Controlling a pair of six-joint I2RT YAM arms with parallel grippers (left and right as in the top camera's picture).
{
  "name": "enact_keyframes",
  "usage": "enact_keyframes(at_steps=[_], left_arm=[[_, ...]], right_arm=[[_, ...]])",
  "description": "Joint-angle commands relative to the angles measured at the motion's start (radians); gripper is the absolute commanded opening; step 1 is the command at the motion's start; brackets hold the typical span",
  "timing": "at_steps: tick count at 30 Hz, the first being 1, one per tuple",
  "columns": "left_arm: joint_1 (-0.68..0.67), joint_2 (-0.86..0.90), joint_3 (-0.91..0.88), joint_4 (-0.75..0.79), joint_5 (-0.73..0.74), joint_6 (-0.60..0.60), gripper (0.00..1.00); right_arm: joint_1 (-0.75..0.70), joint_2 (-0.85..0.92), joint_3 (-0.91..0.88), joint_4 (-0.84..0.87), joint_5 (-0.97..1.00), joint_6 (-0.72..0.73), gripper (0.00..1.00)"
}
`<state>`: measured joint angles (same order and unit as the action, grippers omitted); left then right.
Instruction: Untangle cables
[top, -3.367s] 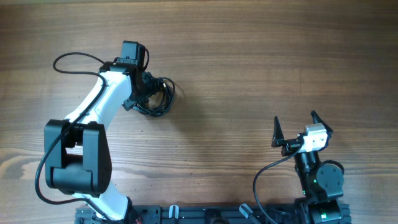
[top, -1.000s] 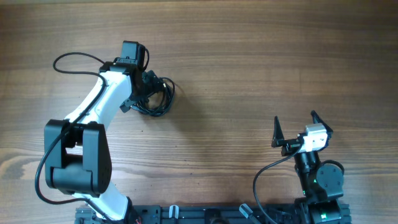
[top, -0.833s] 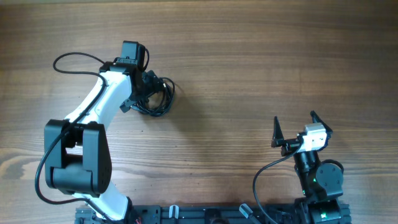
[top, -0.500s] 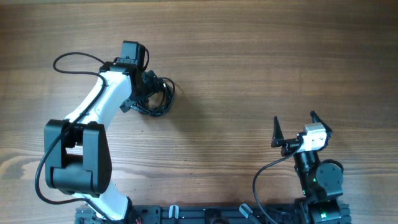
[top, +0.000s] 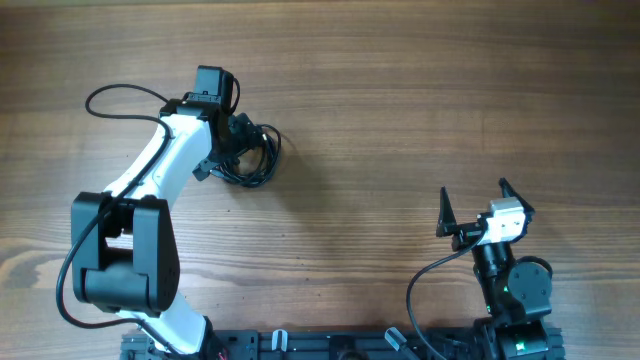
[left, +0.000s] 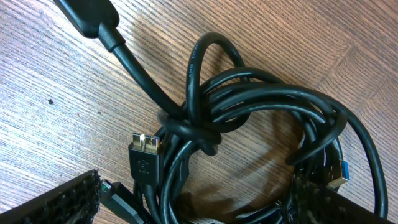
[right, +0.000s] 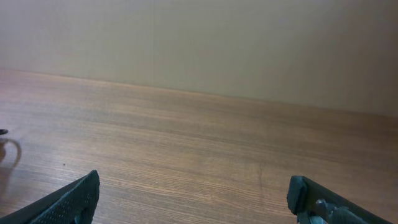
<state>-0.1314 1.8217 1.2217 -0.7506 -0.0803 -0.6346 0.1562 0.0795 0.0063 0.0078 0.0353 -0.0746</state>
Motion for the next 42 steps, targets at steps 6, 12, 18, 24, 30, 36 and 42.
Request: enact_keyframes(at_steps=[6,12,18,24,30,36,42], left_arm=[[0.005,0.011,-0.01,0.003,0.005,-0.002,1.0],[0.005,0.011,-0.01,0.003,0.005,-0.002,1.0],[0.005,0.011,-0.01,-0.077,0.046,-0.002,1.0],[0.01,-0.035,0.086,-0.134,0.028,-0.003,1.0],[0.011,-0.076,0.11,-0.048,0.01,-0.086,1.0],[-0.01,0.019,0.104,-0.022,0.008,-0.134,0.04],[-0.011,0.082,0.104,0.004,-0.078,-0.197,0.22]], right_arm=[[-0.004,0.005,-0.001,0.005,0.02,0.015,1.0],[-0.004,0.006,-0.001,0.005,0.02,0.015,1.0],[-0.004,0.006,-0.001,0.005,0.02,0.015,1.0],[-0.004,0.006,-0.001,0.005,0.02,0.015,1.0],[-0.004,0.006,-0.001,0.005,0.02,0.015,1.0],[-0.004,0.006,-0.001,0.005,0.02,0.015,1.0],[-0.004,0.006,-0.001,0.005,0.02,0.014,1.0]])
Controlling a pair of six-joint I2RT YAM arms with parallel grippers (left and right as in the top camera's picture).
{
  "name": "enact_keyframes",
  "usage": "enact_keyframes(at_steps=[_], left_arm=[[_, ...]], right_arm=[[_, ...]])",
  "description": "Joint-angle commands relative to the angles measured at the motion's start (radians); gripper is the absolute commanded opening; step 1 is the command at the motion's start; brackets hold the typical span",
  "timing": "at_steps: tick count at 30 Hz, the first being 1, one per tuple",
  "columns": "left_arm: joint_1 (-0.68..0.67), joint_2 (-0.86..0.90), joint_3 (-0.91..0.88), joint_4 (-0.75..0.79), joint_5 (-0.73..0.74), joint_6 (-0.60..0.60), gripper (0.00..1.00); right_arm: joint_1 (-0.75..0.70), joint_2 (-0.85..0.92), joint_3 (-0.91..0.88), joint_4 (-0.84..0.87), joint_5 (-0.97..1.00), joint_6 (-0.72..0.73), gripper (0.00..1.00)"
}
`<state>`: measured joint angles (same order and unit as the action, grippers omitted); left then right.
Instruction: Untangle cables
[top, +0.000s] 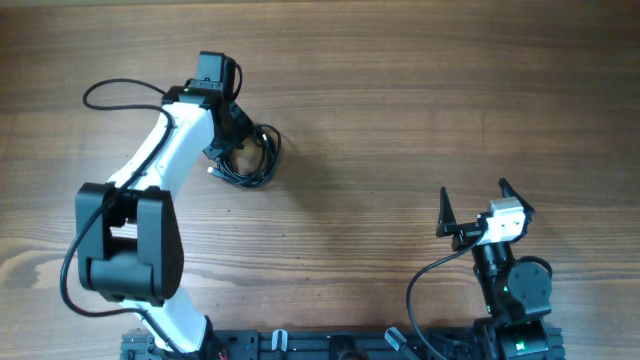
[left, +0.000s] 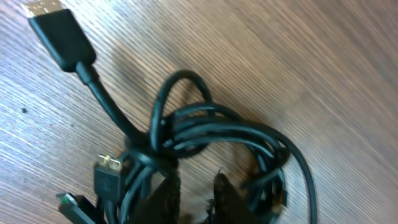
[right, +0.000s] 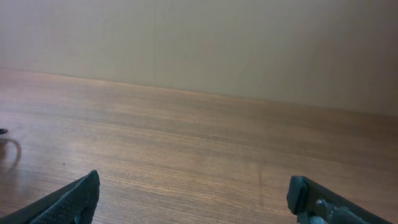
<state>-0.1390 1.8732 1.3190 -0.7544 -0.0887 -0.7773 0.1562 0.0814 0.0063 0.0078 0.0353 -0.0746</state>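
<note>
A tangled bundle of black cables (top: 256, 156) lies on the wooden table at upper left. In the left wrist view the bundle (left: 214, 127) is knotted, with a USB plug (left: 57, 26) on a free end and a flat plug (left: 107, 177) at the lower left. My left gripper (left: 195, 190) is over the coil's middle, its fingers drawn close with only a slit of bare wood between them and strands on either outer side. The same left gripper (top: 233, 140) sits at the bundle's left edge. My right gripper (top: 473, 190) is open and far from the cables, empty (right: 193, 190).
The left arm's own black cable (top: 120, 92) loops over the table at far left. The right arm's base (top: 510, 290) stands at the near right edge. A pale wall (right: 199, 43) rises behind the table's far side.
My left gripper's fingers, wide apart around the bundle before, now stand close together. The bundle looks smaller and farther in the left wrist view. The right arm has not moved.
</note>
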Motion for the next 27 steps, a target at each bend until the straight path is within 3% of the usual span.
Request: enact_keyframes(at_steps=[1,11,19,23,27], left_arm=[[-0.003,0.034,0.007,0.008,-0.07,-0.054,0.21],[-0.016,0.04,-0.069,0.077,-0.062,-0.053,0.18],[-0.013,-0.03,0.061,0.013,-0.069,-0.014,0.17],[-0.002,-0.026,0.03,-0.016,-0.183,-0.178,0.21],[-0.002,-0.025,-0.006,-0.015,-0.19,-0.223,0.24]], right_arm=[[-0.004,0.005,-0.001,0.005,0.02,0.014,1.0],[-0.004,0.005,-0.001,0.005,0.02,0.014,1.0],[-0.004,0.005,-0.001,0.005,0.02,0.015,1.0],[-0.004,0.005,-0.001,0.005,0.02,0.015,1.0],[-0.004,0.005,-0.001,0.005,0.02,0.014,1.0]])
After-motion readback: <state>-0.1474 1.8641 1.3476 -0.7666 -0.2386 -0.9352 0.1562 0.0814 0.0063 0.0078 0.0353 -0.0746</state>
